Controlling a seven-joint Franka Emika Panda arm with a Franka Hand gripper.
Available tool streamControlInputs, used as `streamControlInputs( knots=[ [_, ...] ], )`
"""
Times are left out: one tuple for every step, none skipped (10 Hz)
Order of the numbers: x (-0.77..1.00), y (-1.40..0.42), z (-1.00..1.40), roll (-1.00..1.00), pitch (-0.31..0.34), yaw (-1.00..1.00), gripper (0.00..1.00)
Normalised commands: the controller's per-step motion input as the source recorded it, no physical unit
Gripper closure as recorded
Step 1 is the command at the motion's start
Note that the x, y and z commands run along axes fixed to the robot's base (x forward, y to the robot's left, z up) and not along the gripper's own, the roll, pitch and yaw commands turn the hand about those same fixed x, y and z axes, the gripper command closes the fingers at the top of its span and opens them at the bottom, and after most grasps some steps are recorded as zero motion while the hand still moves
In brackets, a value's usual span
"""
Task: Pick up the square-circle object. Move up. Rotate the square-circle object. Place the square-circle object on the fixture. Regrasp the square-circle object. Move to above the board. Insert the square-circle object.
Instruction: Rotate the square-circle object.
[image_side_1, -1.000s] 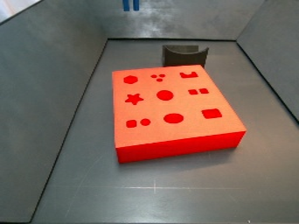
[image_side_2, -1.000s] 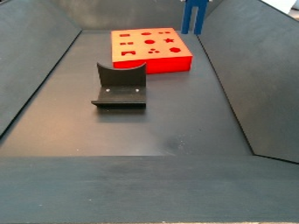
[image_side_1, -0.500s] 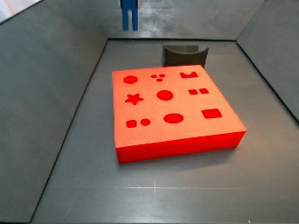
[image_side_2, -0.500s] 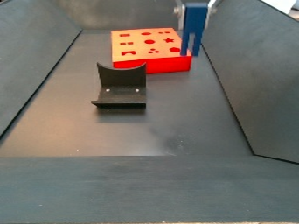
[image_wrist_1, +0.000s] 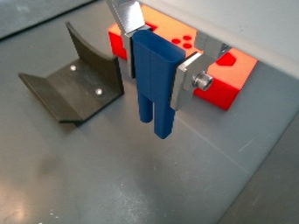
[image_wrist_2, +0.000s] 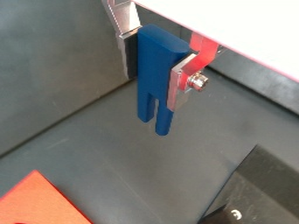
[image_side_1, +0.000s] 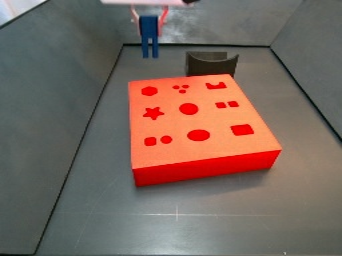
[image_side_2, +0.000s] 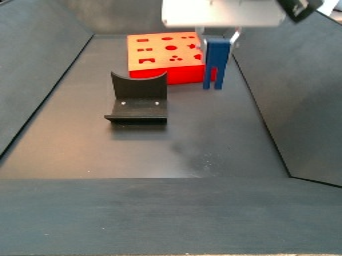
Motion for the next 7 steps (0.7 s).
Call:
streamControlInputs(
  knots=[
    [0.03,0.02,-0.94,-0.15,-0.037,-0.04,1.0],
    [0.03,0.02,-0.74,-0.16,-0.037,-0.03,1.0],
    [0.03,0.01,-0.6,-0.16,-0.037,-0.03,1.0],
    [0.03,0.01,-0.45,-0.16,-0.034,-0.02,1.0],
    [0.03,0.01,-0.3,-0.17,-0.028,-0.02,1.0],
    [0.0,0.0,0.0,-0.17,-0.023,-0.01,0.0],
    [0.0,0.0,1.0,-0.17,-0.002,-0.01,0.0]
  ],
)
